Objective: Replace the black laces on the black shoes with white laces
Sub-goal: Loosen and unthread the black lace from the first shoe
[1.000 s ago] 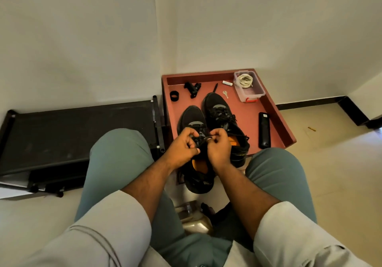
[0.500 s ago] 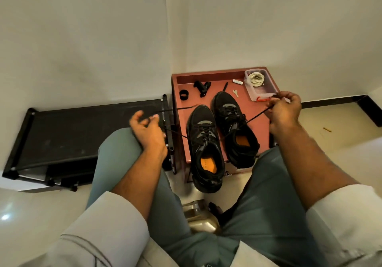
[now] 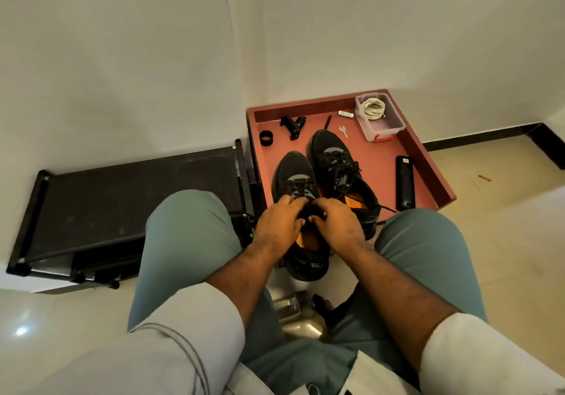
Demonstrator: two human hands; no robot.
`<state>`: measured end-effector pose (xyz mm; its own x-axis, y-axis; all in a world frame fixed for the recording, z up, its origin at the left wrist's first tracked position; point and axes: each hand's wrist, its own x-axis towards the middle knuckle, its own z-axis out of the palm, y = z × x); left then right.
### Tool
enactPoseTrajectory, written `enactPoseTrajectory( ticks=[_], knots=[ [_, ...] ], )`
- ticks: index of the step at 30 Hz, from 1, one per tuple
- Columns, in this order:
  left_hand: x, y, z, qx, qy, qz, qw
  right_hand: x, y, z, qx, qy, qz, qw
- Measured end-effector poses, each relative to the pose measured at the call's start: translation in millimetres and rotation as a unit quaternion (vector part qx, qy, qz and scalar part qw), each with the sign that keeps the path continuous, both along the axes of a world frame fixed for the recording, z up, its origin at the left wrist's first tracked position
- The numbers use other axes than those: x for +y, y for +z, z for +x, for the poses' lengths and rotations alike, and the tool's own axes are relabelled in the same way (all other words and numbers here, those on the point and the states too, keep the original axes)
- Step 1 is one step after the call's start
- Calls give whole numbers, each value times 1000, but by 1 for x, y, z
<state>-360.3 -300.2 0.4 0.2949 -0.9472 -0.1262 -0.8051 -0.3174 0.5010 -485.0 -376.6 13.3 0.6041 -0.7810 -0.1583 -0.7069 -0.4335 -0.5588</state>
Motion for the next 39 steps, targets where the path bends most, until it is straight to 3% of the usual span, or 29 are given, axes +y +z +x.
enactPoseTrajectory(
  ticks=[8,13,20,22,24,26,28,29,30,31,32,34,35,37,39],
  knots=[
    [7,0,10,76,54,-45,995,-8,-5,-9,-23,-61,0,998],
    [7,0,7,-46,-32,14,998,-3,-8,-9,-20,-31,-8,999],
    [-2,5,-3,-128,-25,3,991,5,-8,-7,-33,27,-36,998],
    [-3,1,-1,-48,2,-54,997,4,-9,-9,-30,20,-29,999],
    [-3,-3,0,104,85,-108,985,1,-10,-14,-38,-10,-15,999],
    [-5,-8,1,253,238,-153,925,-2,-9,-15,-58,-33,-1,998],
    [-8,-11,0,389,369,-168,827,-1,-7,-13,-70,-31,2,997],
    [-9,-11,0,431,401,-156,793,-1,-8,-12,-71,-28,3,997],
    [-10,-10,0,439,407,-146,788,0,-9,-12,-67,-27,3,997],
    [-9,-8,2,417,381,-144,812,0,-10,-13,-62,-30,2,998],
    [-7,-6,3,372,318,-153,859,-1,-11,-14,-55,-35,-1,998],
    [-3,-4,4,238,134,-155,949,-3,-11,-16,-46,-32,-7,998],
    [-2,-3,2,160,62,-135,976,-3,-12,-17,-44,-25,-11,999],
    [0,-9,-2,34,8,-79,996,-2,-11,-16,-45,-12,-17,999],
    [-1,-12,-3,-40,9,-69,997,0,-11,-15,-50,-4,-19,999]
  ],
)
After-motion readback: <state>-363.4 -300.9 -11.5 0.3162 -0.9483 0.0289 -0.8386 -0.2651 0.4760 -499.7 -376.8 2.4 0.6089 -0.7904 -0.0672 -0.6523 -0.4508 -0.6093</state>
